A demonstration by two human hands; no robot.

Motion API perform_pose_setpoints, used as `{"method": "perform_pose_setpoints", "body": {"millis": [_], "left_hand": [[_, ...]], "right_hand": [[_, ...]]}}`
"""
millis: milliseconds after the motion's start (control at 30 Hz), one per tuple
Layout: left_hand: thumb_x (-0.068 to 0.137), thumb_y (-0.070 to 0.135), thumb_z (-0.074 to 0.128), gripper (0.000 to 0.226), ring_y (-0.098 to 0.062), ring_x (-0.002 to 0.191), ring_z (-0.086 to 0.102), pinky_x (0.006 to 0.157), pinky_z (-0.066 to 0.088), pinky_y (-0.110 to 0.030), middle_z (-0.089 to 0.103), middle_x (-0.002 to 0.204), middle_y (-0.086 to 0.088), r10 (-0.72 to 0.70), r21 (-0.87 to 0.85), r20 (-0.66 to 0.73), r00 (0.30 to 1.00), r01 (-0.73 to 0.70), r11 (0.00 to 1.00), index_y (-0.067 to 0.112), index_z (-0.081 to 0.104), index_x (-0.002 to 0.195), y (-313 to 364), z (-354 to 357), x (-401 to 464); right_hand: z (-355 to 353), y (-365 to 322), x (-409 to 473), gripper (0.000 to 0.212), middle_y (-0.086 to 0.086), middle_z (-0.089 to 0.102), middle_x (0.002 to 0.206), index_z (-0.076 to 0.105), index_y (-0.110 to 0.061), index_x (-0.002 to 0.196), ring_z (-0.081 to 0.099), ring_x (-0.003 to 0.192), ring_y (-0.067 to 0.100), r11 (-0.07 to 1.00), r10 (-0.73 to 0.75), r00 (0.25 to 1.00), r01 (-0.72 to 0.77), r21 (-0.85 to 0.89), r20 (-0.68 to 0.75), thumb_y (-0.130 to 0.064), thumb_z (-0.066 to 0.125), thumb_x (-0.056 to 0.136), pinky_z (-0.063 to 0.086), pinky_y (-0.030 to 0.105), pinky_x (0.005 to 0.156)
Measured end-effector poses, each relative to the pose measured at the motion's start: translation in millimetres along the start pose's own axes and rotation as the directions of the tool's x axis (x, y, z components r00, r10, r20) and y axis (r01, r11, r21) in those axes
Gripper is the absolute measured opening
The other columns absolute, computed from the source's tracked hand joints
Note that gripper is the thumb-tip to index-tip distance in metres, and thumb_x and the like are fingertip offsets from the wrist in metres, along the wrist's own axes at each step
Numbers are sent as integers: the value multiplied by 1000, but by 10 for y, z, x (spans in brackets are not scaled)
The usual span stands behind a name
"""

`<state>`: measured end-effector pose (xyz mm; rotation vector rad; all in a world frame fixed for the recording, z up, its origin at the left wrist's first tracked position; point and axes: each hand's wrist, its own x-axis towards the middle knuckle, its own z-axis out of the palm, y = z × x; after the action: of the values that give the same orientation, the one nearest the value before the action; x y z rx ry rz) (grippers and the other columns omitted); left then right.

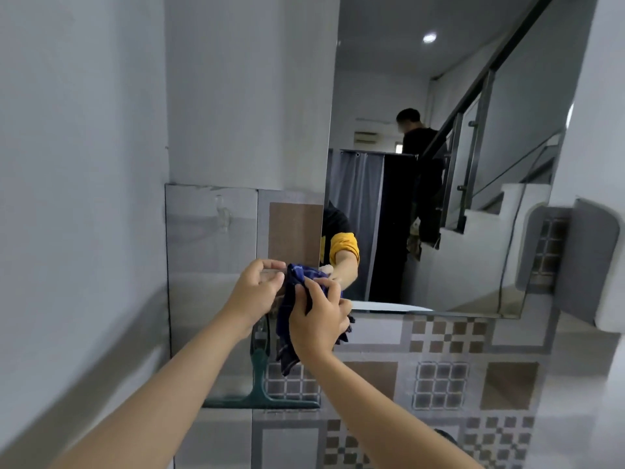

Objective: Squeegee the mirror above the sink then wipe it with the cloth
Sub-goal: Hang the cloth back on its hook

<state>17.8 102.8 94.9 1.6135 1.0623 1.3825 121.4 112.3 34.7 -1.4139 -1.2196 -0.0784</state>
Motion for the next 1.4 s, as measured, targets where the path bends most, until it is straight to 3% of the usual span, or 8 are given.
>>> {"method": "perform_pose_setpoints", "body": {"millis": [133, 300, 533, 700, 833, 1033, 1200, 1400], "left_hand": [[91, 18, 54, 9, -26, 101, 63, 94, 49, -50, 66, 104, -8, 16, -69, -23, 1000, -17, 997, 23, 61, 91, 64, -124, -80], [87, 5, 60, 9, -15, 81, 66, 82, 52, -36, 66, 85, -5, 140, -98, -37, 989, -143, 985, 14, 63, 89, 286, -289, -172], [79, -5, 66, 25, -13, 65, 63, 65, 56, -26, 68, 64, 7, 173, -125, -81, 982, -182, 975, 18, 64, 70, 537, -571, -263], [80, -9, 63, 22, -17, 65, 67, 67, 59, -26, 69, 69, -6, 190, -101, -73, 979, -196, 975, 11, 70, 73, 712, -663, -367], [81, -13, 58, 27, -17, 69, 67, 69, 58, -27, 72, 70, 0, 165, -93, -106, 981, -175, 980, 10, 71, 77, 794, -731, -383], [76, 9, 73, 10, -17, 78, 69, 74, 54, -28, 75, 83, -3, 204, 62, -122, 971, -198, 978, 17, 75, 82, 805, -807, -399], [76, 0, 72, 28, -21, 65, 68, 63, 53, -21, 72, 77, -8, 303, 294, -94, 948, -265, 919, 18, 69, 98, 803, -863, -277], [73, -13, 53, 37, -26, 91, 61, 82, 45, -27, 67, 100, -12, 622, 718, -115, 775, -367, 591, 4, 70, 102, 865, -1121, 54]], "right_hand": [[-240, -172, 15, 30, -17, 52, 106, 65, -35, 113, 36, 104, 19, 998, -24, 986, 13, 65, 165, -48, 44, 96, 25, 43, 95], [-472, -405, 41, 29, -18, 59, 106, 61, -34, 123, 37, 103, 21, 963, -192, 941, 126, 239, 277, -37, 47, 97, 17, 33, 85], [-671, -726, 180, 37, -5, 74, 90, 68, -21, 118, 67, 90, 25, 874, -281, 901, 97, 476, 332, -34, 70, 83, 56, 47, 83], [-857, -844, 278, 30, 0, 70, 69, 61, -22, 100, 68, 68, 18, 749, -297, 856, -66, 659, 423, -7, 77, 79, 59, 36, 68], [-920, -859, 332, 24, 4, 65, 68, 63, -22, 90, 61, 71, 28, 711, -328, 841, -80, 698, 430, 0, 70, 83, 55, 50, 75], [-905, -954, 398, 34, 10, 59, 102, 72, -28, 89, 62, 81, 30, 867, -390, 844, 202, 456, 368, -3, 50, 94, 56, 37, 74], [-776, -1111, 525, 26, -2, 46, 93, 68, -17, 112, 48, 71, 6, 878, -476, 800, 405, 256, 365, -22, 69, 86, 37, 10, 62], [-507, -1414, 820, 36, 10, 41, 111, 58, -17, 129, 52, 78, 25, 730, -614, 662, 684, -11, 429, -10, 54, 94, 45, 33, 62]]}}
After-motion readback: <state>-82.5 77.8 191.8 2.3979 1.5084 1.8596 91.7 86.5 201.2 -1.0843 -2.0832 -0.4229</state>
